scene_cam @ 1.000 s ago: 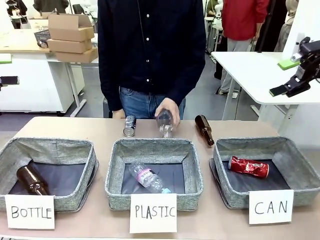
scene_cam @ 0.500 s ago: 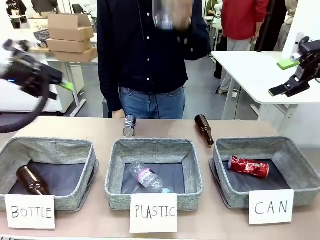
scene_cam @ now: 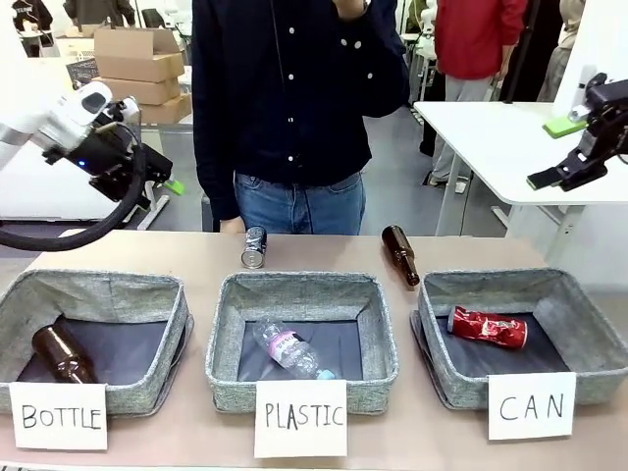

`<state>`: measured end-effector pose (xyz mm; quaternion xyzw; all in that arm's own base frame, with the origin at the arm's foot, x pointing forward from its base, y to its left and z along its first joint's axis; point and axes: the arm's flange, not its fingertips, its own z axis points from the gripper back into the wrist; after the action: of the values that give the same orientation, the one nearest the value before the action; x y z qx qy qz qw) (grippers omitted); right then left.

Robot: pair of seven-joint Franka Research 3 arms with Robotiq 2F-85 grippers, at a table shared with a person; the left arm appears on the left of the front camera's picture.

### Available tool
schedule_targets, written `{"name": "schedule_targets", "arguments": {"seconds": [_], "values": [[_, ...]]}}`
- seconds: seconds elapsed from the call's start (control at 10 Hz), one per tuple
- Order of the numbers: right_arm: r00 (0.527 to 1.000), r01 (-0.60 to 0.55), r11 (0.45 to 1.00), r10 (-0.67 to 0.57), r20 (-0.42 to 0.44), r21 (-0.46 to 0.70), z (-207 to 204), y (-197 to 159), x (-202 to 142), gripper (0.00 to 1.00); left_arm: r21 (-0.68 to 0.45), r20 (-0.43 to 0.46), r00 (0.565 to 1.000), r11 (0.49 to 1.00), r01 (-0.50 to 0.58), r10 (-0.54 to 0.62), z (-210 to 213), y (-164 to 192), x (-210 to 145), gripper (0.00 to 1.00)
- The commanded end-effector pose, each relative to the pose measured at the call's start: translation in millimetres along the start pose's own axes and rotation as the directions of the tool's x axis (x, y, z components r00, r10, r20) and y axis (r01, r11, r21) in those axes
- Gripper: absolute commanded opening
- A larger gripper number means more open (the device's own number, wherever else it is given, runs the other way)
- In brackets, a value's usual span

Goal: Sort the can waste into the basket.
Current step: Pick up the can waste from the table and place it in the right Fabric basket.

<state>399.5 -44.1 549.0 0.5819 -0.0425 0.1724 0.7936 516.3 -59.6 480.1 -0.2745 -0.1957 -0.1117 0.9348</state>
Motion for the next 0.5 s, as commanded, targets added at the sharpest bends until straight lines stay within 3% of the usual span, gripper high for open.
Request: {"name": "schedule_targets", "arguments": {"seconds": [0.0,0.4], "values": [[1.0,-0.029,1.0,0.029,0.005,-0.014,-0.5,-1.6,-1.6,1.0,0.029,0.015,1.0,0.999,0.017,-0.017,8.1,-1.2,-10.5,1.0],[1.0,-0.029,1.0,0.029,0.005,-0.014,-0.5,-1.6,-1.6,1.0,0.029,0.015,1.0,0.999,0.017,-0.017,8.1,-1.2,-10.5,1.0]]}}
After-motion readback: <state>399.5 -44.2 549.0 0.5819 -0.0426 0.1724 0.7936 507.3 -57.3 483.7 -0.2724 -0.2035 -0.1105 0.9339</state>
